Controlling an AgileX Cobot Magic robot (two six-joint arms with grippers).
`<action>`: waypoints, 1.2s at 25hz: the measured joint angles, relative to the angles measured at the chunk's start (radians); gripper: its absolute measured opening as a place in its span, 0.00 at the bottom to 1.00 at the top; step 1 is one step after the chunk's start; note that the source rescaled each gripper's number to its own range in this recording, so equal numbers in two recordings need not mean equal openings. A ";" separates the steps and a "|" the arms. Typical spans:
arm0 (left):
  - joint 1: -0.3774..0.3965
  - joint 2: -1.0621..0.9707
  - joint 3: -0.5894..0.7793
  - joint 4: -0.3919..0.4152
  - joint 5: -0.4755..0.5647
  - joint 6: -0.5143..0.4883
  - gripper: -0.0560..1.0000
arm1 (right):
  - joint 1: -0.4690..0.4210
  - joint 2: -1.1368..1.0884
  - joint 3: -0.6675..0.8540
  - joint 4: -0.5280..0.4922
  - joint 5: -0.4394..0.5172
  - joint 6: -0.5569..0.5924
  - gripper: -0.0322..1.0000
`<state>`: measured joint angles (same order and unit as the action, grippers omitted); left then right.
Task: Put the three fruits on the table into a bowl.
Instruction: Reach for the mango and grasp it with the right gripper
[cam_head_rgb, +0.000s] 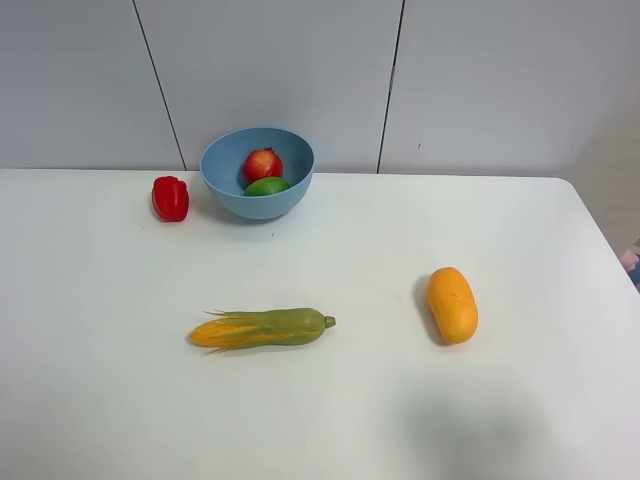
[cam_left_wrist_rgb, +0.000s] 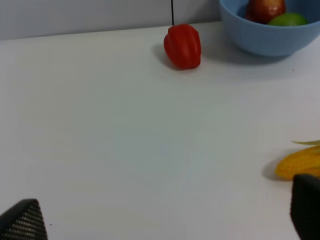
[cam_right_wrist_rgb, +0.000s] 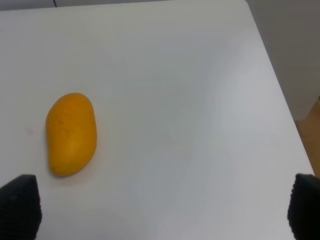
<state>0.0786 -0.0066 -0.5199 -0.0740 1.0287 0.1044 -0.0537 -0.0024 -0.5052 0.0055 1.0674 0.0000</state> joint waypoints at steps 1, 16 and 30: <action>0.000 0.000 0.000 0.001 0.000 0.000 0.99 | 0.000 0.000 0.000 0.000 0.000 0.000 1.00; 0.000 0.000 0.013 0.005 0.016 -0.006 0.99 | 0.000 0.000 0.000 0.000 0.000 0.000 1.00; 0.000 0.000 0.013 0.009 0.017 -0.008 0.99 | 0.000 0.000 0.000 0.000 0.000 0.000 1.00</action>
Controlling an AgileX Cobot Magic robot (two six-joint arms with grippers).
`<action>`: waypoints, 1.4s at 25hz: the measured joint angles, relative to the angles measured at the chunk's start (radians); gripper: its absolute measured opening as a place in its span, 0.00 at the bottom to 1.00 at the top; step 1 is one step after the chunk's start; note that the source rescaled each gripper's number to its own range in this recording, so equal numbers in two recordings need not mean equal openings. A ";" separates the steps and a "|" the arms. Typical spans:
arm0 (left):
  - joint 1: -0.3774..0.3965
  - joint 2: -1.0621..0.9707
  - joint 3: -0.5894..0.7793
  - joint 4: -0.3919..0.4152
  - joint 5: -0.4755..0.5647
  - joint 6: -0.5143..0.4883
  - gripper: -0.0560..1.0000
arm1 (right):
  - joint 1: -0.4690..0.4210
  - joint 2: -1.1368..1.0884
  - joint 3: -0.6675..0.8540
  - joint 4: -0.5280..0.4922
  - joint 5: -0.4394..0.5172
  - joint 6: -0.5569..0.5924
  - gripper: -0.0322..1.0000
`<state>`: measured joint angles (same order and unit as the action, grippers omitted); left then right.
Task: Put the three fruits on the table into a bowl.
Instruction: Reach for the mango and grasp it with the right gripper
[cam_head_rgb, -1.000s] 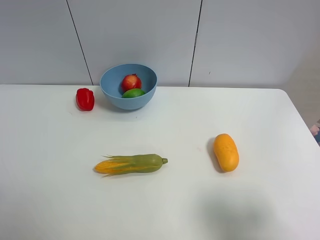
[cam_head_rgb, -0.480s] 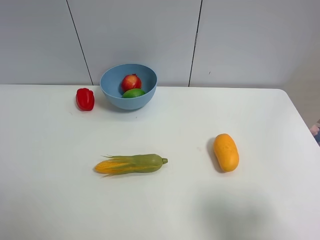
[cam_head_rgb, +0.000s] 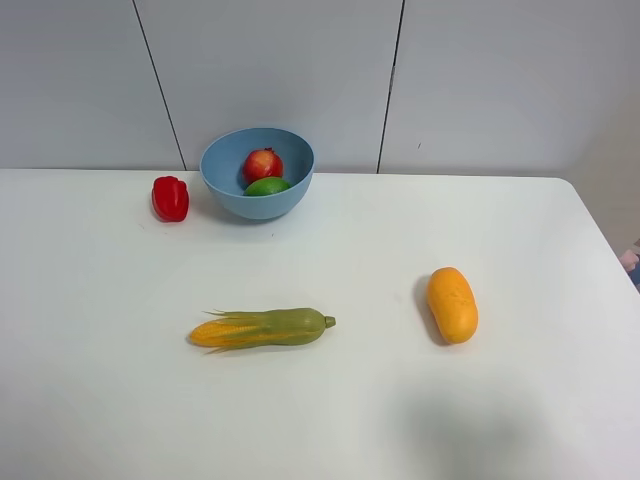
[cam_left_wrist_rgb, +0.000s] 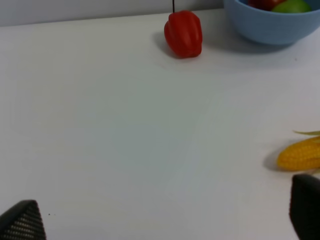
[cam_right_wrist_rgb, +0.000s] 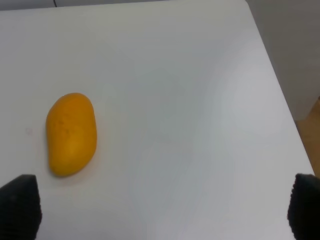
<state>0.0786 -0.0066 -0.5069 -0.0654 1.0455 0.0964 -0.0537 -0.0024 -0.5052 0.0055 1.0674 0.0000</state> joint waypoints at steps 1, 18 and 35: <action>0.000 0.000 0.000 0.000 0.000 0.000 0.99 | 0.000 0.000 0.000 0.000 0.000 0.000 1.00; 0.000 0.000 0.000 0.000 0.000 0.000 0.99 | 0.000 0.013 0.000 0.000 0.000 0.000 1.00; 0.000 0.000 0.000 0.002 0.000 0.000 1.00 | 0.000 0.601 -0.264 0.112 -0.086 0.105 1.00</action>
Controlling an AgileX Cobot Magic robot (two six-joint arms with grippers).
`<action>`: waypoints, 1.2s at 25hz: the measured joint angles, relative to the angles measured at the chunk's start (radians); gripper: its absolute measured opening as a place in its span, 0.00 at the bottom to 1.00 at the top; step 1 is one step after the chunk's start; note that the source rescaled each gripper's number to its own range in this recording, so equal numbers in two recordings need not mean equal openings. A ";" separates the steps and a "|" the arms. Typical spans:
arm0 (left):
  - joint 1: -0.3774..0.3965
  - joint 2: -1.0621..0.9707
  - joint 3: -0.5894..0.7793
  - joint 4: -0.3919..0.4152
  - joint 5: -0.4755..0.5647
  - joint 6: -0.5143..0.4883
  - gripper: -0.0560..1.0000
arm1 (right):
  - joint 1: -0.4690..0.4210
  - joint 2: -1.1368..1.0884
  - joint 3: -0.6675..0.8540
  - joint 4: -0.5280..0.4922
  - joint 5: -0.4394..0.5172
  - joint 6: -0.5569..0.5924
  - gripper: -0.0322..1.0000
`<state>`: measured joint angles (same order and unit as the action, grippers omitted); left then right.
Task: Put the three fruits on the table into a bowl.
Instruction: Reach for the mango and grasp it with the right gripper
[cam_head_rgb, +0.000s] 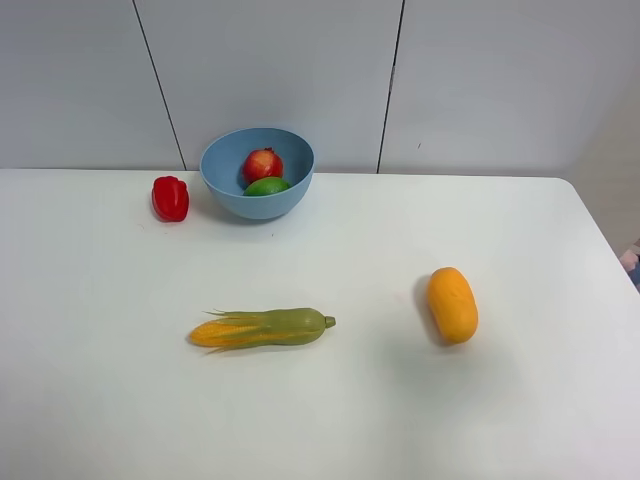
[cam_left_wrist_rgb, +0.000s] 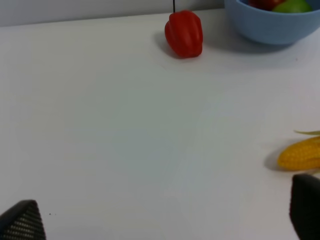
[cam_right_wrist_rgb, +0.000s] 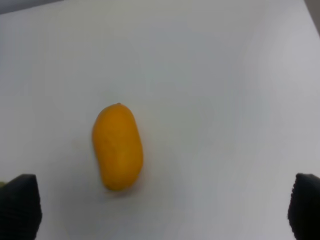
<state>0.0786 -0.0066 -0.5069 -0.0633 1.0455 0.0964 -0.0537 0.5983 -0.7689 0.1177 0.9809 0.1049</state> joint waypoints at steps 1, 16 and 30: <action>0.000 0.000 0.000 0.000 0.000 0.000 1.00 | 0.000 0.074 -0.027 0.011 0.000 0.011 1.00; 0.000 0.000 0.000 0.000 0.000 0.000 1.00 | 0.160 0.865 -0.344 0.052 0.017 0.031 1.00; 0.000 0.000 0.000 0.000 0.000 0.000 1.00 | 0.267 1.136 -0.330 0.020 -0.092 0.065 1.00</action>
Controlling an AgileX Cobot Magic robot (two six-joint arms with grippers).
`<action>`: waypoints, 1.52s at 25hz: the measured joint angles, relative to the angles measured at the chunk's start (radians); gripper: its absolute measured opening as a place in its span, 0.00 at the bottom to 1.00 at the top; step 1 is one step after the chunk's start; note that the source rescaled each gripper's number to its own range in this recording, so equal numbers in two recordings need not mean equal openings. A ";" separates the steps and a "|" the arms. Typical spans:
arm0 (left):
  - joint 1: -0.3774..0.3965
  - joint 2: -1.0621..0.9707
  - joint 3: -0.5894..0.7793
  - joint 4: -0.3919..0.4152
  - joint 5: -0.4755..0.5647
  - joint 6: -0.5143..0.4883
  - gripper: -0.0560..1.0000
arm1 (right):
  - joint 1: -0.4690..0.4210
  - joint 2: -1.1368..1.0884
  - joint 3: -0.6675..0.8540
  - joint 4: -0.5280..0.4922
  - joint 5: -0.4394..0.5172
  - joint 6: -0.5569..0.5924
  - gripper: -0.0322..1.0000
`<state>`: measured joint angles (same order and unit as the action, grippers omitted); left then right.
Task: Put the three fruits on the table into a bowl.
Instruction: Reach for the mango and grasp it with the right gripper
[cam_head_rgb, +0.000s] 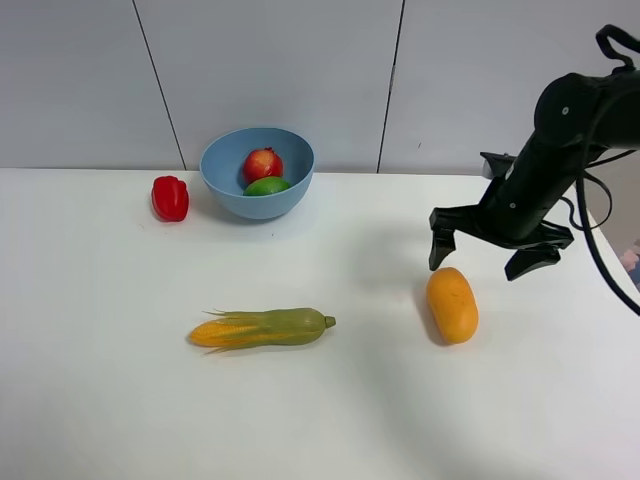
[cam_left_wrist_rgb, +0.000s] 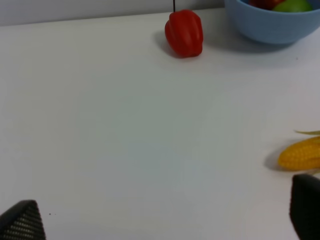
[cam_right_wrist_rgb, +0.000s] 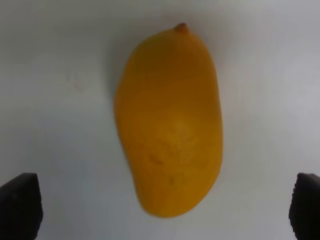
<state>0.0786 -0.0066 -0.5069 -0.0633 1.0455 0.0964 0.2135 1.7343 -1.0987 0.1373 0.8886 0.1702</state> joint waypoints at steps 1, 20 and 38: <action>0.000 0.000 0.000 0.000 0.000 0.000 1.00 | 0.000 0.002 0.021 -0.002 -0.029 0.000 1.00; 0.000 0.000 0.000 0.000 0.000 0.000 1.00 | 0.024 0.081 0.169 0.009 -0.296 -0.004 1.00; 0.000 0.000 0.000 0.000 0.000 0.000 1.00 | 0.044 0.174 0.170 0.044 -0.343 -0.026 0.03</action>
<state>0.0786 -0.0066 -0.5069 -0.0633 1.0459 0.0960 0.2571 1.9079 -0.9284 0.1813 0.5458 0.1446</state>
